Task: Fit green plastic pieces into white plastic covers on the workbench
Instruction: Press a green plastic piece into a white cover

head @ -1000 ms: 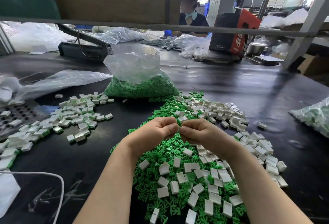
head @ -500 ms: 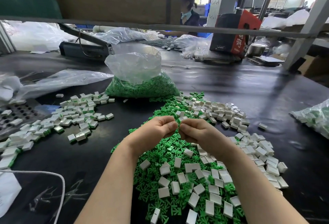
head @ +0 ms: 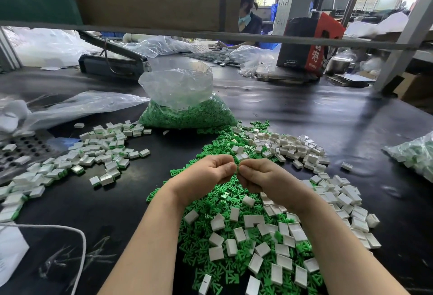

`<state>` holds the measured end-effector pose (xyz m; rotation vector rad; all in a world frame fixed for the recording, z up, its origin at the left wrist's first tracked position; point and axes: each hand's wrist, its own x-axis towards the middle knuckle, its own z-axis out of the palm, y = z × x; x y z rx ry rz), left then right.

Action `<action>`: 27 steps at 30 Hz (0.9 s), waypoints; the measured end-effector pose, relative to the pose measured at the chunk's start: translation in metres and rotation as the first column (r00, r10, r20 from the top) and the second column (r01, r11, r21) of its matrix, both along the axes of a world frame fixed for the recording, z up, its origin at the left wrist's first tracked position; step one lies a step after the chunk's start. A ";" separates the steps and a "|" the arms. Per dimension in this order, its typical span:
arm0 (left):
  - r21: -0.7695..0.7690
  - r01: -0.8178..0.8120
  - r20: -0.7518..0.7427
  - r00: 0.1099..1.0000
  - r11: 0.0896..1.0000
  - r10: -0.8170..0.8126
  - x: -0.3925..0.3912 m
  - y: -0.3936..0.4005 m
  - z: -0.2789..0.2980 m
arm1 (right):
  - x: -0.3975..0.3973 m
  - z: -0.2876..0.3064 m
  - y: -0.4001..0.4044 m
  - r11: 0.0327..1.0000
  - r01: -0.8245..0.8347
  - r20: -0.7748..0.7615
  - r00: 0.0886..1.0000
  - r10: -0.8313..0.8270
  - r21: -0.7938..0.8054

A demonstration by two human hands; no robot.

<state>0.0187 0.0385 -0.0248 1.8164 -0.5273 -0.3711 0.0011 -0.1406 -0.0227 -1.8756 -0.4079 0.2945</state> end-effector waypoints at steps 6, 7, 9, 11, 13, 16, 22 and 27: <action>0.014 0.010 0.017 1.000 1.000 -0.010 -0.003 -0.003 0.001 | -0.002 0.001 0.001 0.999 0.007 0.034 0.999 -0.006 -0.037; -0.006 0.004 0.023 1.000 1.000 -0.004 -0.004 -0.003 0.002 | -0.002 0.002 0.001 1.000 0.012 0.037 0.999 -0.011 -0.014; -0.050 -0.008 0.020 1.000 0.999 0.009 -0.004 -0.002 0.003 | -0.003 0.004 0.001 1.000 0.006 0.036 0.999 -0.007 0.020; -0.066 -0.016 0.008 1.000 0.998 0.017 -0.004 0.000 0.004 | -0.004 0.006 0.001 1.000 -0.010 0.035 0.999 0.009 0.026; -0.042 -0.022 0.003 1.000 0.999 0.022 -0.004 0.001 0.003 | -0.004 0.008 0.001 1.000 -0.016 0.039 0.999 0.015 0.016; 0.040 -0.050 0.037 0.998 0.998 0.049 -0.002 0.003 0.002 | -0.004 0.006 0.002 1.000 0.004 0.066 0.998 -0.003 -0.011; -0.025 -0.151 0.098 0.983 0.988 0.153 -0.001 0.006 0.008 | -0.002 0.003 0.000 0.997 0.063 0.086 0.994 -0.066 0.044; -0.111 -0.217 0.125 0.965 0.970 0.230 -0.003 0.003 0.011 | 0.000 0.002 -0.002 0.965 0.163 -0.087 0.985 -0.148 0.206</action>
